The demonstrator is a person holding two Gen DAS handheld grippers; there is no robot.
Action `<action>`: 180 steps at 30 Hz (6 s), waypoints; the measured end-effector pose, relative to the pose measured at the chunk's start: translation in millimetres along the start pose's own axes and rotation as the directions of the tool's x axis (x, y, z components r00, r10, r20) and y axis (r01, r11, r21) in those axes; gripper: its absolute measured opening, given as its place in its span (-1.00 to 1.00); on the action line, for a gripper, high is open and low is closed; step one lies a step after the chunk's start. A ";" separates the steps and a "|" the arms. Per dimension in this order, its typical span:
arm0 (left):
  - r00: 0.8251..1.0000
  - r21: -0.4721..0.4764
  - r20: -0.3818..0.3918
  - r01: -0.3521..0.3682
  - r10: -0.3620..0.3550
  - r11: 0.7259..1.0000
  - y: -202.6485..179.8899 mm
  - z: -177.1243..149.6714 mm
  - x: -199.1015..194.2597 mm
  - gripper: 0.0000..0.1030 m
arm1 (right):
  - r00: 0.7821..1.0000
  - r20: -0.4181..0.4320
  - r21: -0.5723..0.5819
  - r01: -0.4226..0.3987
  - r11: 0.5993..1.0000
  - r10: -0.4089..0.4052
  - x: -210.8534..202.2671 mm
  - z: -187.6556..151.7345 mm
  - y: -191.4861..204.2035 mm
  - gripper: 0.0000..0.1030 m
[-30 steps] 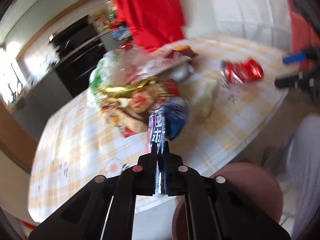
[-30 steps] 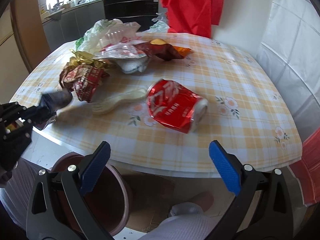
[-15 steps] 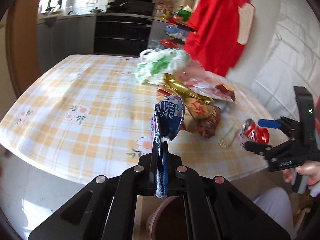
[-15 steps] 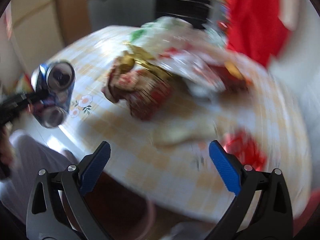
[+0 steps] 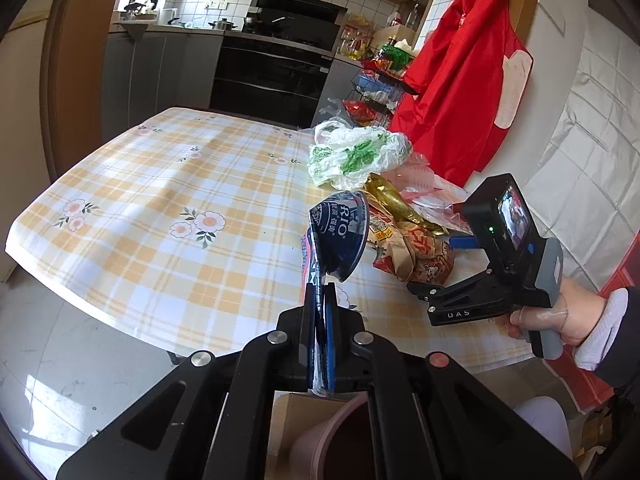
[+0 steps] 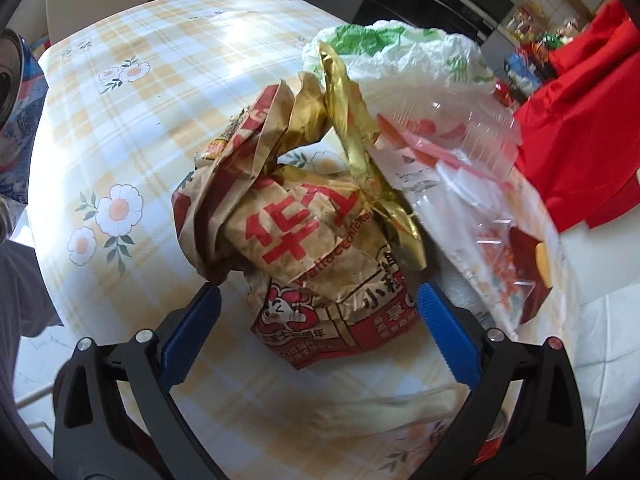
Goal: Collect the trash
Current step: 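Grasp the brown paper snack bag with the right tool while the left tool holds the can, then open the right tool over the pink bin while the left tool drops the can in, then grasp the clear plastic spoon with the right tool while the left tool grasps the gold foil wrapper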
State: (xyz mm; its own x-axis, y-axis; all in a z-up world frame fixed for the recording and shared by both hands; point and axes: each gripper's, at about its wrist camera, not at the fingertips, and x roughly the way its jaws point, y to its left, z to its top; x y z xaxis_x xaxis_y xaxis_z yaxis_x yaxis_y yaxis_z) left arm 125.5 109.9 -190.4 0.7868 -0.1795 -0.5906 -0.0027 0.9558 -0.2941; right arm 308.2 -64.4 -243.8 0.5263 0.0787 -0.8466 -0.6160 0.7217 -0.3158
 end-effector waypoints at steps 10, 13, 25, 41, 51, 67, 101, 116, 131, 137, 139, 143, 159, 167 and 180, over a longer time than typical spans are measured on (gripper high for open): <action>1.000 -0.025 0.016 -0.001 0.001 1.000 4.1 -0.5 -6.8 -0.91 | 0.969 0.100 0.139 -0.239 0.961 0.227 -46.9 -31.6 3.7 0.53; 1.000 -0.022 0.023 -0.002 0.003 1.000 0.9 0.7 -11.0 -0.91 | 0.942 0.165 0.222 -0.323 0.920 0.291 -60.6 -39.9 -0.2 0.53; 0.999 -0.018 0.048 -0.013 0.014 1.000 -1.5 1.6 -35.2 -0.91 | 0.884 0.315 0.399 -0.453 0.797 0.344 -90.5 -62.7 -8.9 0.18; 0.999 -0.020 0.051 0.006 -0.005 1.000 -0.3 -1.5 -42.6 -0.91 | 0.979 0.137 0.370 -0.193 0.909 0.152 -77.2 -72.5 0.1 -0.17; 0.998 -0.052 0.058 0.011 -0.008 0.999 10.4 -2.7 -41.5 -0.91 | 0.979 0.159 -0.096 0.142 0.985 -0.126 -86.6 -28.2 57.1 0.73; 0.998 -0.100 0.057 0.003 0.003 0.995 29.3 -4.9 -40.3 -0.91 | 0.990 0.144 0.077 -0.012 0.997 0.001 -58.0 25.3 5.3 0.77; 0.999 0.014 0.034 0.035 -0.036 0.999 -29.2 -13.8 -69.9 -0.91 | 0.971 0.222 0.135 -0.122 0.983 0.090 -110.8 -58.4 23.3 -0.88; 0.986 0.053 -0.101 0.141 -0.135 0.989 -61.4 -41.9 -66.1 -0.91 | 0.884 0.460 0.327 -0.256 0.910 0.083 -238.8 -144.5 -5.2 -0.89; 0.981 0.105 -0.160 0.125 -0.108 0.987 -97.1 -50.3 -49.3 -0.91 | 0.870 0.425 0.373 -0.419 0.828 0.249 -210.0 -200.3 3.4 -0.74; 0.976 0.143 -0.194 0.131 -0.102 0.981 -103.9 -58.3 -44.7 -0.91 | 0.870 0.448 0.402 -0.402 0.823 0.207 -210.1 -201.6 -0.3 -0.18; 0.973 0.156 -0.206 0.137 -0.104 0.978 -106.9 -62.0 -42.6 -0.91 | 0.873 0.453 0.426 -0.389 0.817 0.180 -212.2 -203.9 -7.1 0.21; 0.963 0.175 -0.239 0.170 -0.126 0.970 -115.2 -68.1 -37.4 -0.82 | 0.874 0.471 0.478 -0.366 0.798 0.119 -219.1 -213.1 -21.1 0.56; 0.992 0.190 -0.123 -0.018 0.042 0.982 -102.0 -55.8 -44.9 0.89 | 0.920 0.391 0.519 -0.252 0.817 0.035 -211.1 -217.1 -27.0 0.89; 0.986 0.194 -0.130 -0.076 0.102 0.978 -92.3 -53.0 -34.5 0.89 | 0.944 0.330 0.564 -0.195 0.803 -0.002 -195.1 -219.2 -34.3 0.89; 0.979 0.178 -0.179 -0.064 0.096 0.982 -84.2 -44.6 -0.8 0.89 | 0.964 0.266 0.652 -0.166 0.739 -0.019 -159.0 -217.0 -57.3 0.89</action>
State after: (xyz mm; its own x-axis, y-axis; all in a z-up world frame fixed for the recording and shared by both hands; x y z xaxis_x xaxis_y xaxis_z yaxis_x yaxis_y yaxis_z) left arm 97.6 19.2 -198.7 0.6594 -0.1253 -0.7412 0.0568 0.9915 -0.1170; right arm 132.6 -267.4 -184.1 0.6748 0.2456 -0.6959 -0.1604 0.9693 0.1866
